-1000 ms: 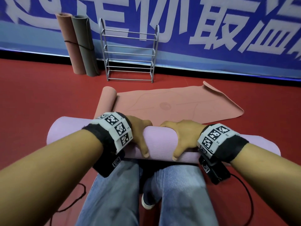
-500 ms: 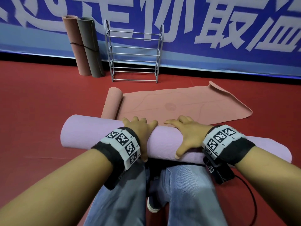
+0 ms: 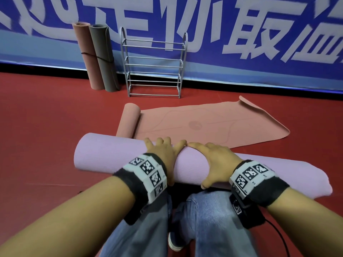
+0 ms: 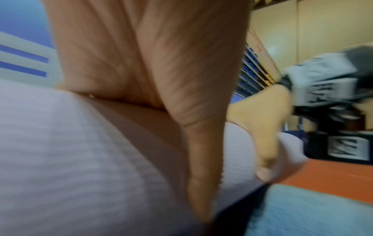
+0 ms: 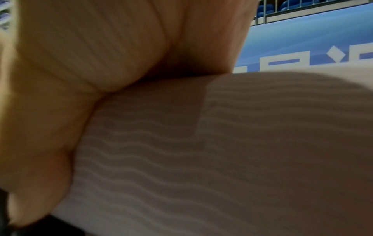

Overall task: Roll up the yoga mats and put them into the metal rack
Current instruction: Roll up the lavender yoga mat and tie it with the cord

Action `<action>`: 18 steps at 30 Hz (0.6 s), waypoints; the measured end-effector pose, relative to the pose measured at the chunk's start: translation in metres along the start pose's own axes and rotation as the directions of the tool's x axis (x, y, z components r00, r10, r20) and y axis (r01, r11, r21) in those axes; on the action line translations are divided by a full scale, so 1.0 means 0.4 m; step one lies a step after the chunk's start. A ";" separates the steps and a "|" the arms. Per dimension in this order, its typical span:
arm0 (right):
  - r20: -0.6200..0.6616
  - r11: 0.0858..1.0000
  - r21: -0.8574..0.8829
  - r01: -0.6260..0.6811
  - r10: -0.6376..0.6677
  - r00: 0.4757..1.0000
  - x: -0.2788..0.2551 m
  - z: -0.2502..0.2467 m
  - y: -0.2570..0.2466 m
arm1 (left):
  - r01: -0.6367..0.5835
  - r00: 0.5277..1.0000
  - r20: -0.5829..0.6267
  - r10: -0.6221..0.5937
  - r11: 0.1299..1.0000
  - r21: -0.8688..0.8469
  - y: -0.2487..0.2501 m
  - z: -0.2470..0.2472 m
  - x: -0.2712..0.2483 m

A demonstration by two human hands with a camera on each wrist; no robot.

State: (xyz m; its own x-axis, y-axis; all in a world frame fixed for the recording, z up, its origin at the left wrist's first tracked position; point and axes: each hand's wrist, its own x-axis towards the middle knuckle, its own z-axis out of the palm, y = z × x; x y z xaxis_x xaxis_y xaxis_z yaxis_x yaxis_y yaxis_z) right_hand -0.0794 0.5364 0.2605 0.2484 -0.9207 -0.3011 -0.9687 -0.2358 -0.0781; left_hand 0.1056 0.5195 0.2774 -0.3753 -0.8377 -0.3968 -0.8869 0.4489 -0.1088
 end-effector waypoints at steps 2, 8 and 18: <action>0.032 0.999 0.039 0.004 -0.005 0.999 0.013 -0.007 0.007 | 0.004 0.999 -0.044 -0.004 1.000 0.002 0.004 0.021 -0.005; 0.081 0.995 0.097 0.014 -0.022 0.996 0.047 -0.007 0.024 | -0.006 0.999 -0.050 0.004 0.999 -0.039 -0.010 0.015 0.013; -0.067 0.987 -0.147 -0.065 0.056 0.996 0.016 0.048 -0.023 | 0.007 1.000 0.021 -0.005 0.996 -0.084 -0.036 0.000 0.060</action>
State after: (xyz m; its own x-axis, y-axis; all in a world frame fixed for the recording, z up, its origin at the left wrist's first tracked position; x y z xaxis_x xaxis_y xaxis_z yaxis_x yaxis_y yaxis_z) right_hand -0.0691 0.5386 0.2409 0.1931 -0.9513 -0.2404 -0.9724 -0.2182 0.0821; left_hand 0.1094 0.4928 0.2695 -0.3648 -0.8334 -0.4151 -0.9090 0.4153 -0.0350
